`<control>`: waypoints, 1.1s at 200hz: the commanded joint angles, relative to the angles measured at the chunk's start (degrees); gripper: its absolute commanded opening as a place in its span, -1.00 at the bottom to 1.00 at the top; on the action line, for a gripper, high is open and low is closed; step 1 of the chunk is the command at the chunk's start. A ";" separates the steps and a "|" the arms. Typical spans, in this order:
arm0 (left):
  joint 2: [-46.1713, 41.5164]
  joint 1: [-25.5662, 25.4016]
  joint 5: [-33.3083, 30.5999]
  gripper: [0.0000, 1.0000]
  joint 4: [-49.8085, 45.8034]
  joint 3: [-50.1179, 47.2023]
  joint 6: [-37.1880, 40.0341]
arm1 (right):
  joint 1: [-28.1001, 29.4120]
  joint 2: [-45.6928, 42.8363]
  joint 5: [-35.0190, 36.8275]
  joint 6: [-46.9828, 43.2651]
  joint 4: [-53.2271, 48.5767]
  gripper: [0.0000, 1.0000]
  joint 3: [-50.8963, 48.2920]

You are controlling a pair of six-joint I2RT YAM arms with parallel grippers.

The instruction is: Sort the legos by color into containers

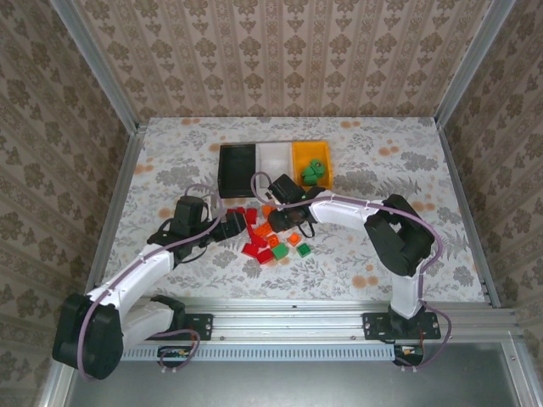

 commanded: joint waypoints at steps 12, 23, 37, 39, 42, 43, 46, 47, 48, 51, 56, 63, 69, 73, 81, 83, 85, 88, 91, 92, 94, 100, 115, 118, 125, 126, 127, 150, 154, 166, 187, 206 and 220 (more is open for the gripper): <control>-1.21 0.70 -0.91 0.97 -2.10 0.10 0.46 | 0.36 2.53 0.48 -1.07 -0.73 -0.31 -0.84; -1.21 0.79 -0.83 0.97 -2.02 0.14 0.46 | 0.36 1.90 0.80 -1.01 -0.48 -0.30 -1.65; -1.12 0.79 -0.82 0.97 -1.84 0.10 0.45 | 0.45 1.30 1.62 -1.36 -0.69 -0.14 -2.24; -1.12 0.83 -0.77 0.97 -1.78 0.10 0.46 | 0.47 1.22 1.88 -1.39 -0.83 -0.10 -2.24; -1.08 0.79 -0.74 0.97 -1.77 0.10 0.46 | 0.47 1.12 2.23 -1.47 -1.15 -0.06 -2.24; -1.06 0.83 -0.73 0.97 -1.75 0.15 0.46 | 0.46 1.14 2.33 -1.48 -1.22 -0.05 -2.24; -1.04 0.87 -0.73 0.97 -1.69 0.11 0.46 | 0.56 1.04 2.61 -1.53 -1.47 -0.02 -2.24; -1.03 0.87 -0.73 0.97 -1.71 0.15 0.46 | 0.55 1.01 2.65 -1.60 -1.56 -0.01 -2.24; -1.03 0.87 -0.73 0.97 -1.63 0.17 0.46 | 0.59 1.00 2.72 -1.64 -1.60 0.00 -2.24; -0.99 0.92 -0.73 0.97 -1.58 0.21 0.44 | 0.58 0.86 2.85 -1.74 -1.64 0.02 -2.29; -0.95 0.88 -0.65 0.97 -1.62 0.12 0.46 | 0.58 0.62 2.83 -1.84 -1.59 0.02 -2.61; -0.86 0.88 -0.64 0.97 -1.55 0.28 0.45 | 0.59 0.25 2.83 -1.87 -1.23 0.03 -2.98; -0.78 0.91 -0.56 0.97 -1.46 0.28 0.39 | 0.56 0.01 2.71 -1.85 -0.99 0.01 -3.26; -0.77 0.88 -0.55 0.97 -1.38 0.28 0.37 | 0.56 -0.07 2.55 -1.86 -0.88 -0.01 -3.36; -0.69 0.87 -0.55 0.97 -1.18 0.19 0.23 | 0.60 -0.23 2.16 -1.72 -0.41 -0.06 -3.51; -0.68 0.87 -0.55 0.97 -1.09 0.12 0.21 | 0.60 -0.22 2.10 -1.64 -0.28 -0.06 -3.55; -0.68 0.88 -0.55 0.97 -1.04 0.11 0.16 | 0.56 -0.19 2.08 -1.55 -0.15 -0.07 -3.56; -0.67 0.90 -0.53 0.97 -0.95 0.10 0.14 | 0.59 -0.15 2.01 -1.44 0.04 -0.08 -3.63; -0.61 0.83 -0.49 0.97 -0.82 0.02 0.07 | 0.57 -0.13 1.91 -1.42 0.19 -0.10 -3.60; -0.60 0.81 -0.48 0.97 -0.79 0.02 0.05 | 0.56 -0.06 1.86 -1.41 0.29 -0.11 -3.63; -0.60 0.86 -0.47 0.97 -0.84 0.01 0.03 | 0.59 -0.07 1.72 -1.34 0.36 -0.12 -3.64; -0.55 0.88 -0.39 0.97 -0.81 -0.03 0.09 | 0.56 0.06 1.54 -1.26 0.56 -0.16 -3.65; -0.64 0.88 -0.29 0.97 -1.02 0.01 0.03 | 0.58 0.24 2.07 -1.05 1.10 -0.24 -3.82; -0.68 0.89 -0.29 0.97 -1.10 0.01 0.02 | 0.57 0.15 2.12 -1.05 1.20 -0.25 -3.90; -0.83 0.88 -0.37 0.97 -1.24 -0.07 0.11 | 0.61 -0.17 2.25 -0.97 1.57 -0.29 -4.06; -0.85 0.88 -0.38 0.97 -1.27 -0.07 0.11 | 0.58 -0.21 2.25 -0.92 1.59 -0.30 -4.08; -0.85 0.88 -0.42 0.97 -1.28 -0.12 0.11 | 0.56 -0.23 2.25 -0.95 1.69 -0.30 -4.13; -1.21 0.97 -0.64 0.97 -1.60 -0.07 0.29 | 0.64 -1.81 2.24 -1.02 2.82 -0.38 -5.21; -1.21 0.96 -0.64 0.97 -1.63 -0.07 0.29 | 0.65 -2.05 2.32 -1.05 2.75 -0.39 -5.31; -1.21 0.96 -0.65 0.97 -1.62 0.01 0.28 | 0.82 -2.92 2.57 -1.21 2.25 -0.42 -5.47; -1.29 1.04 -0.72 0.97 -1.63 0.36 0.37 | 1.66 -5.89 3.36 -1.64 2.06 -0.45 -6.58; -1.21 1.05 -0.86 0.97 -1.56 0.67 0.56 | 2.01 -9.04 4.08 -1.50 2.46 -0.47 -7.88; -1.04 1.13 -0.91 0.98 -1.17 0.72 0.59 | 1.95 -10.57 4.38 -1.49 3.39 -0.50 -8.43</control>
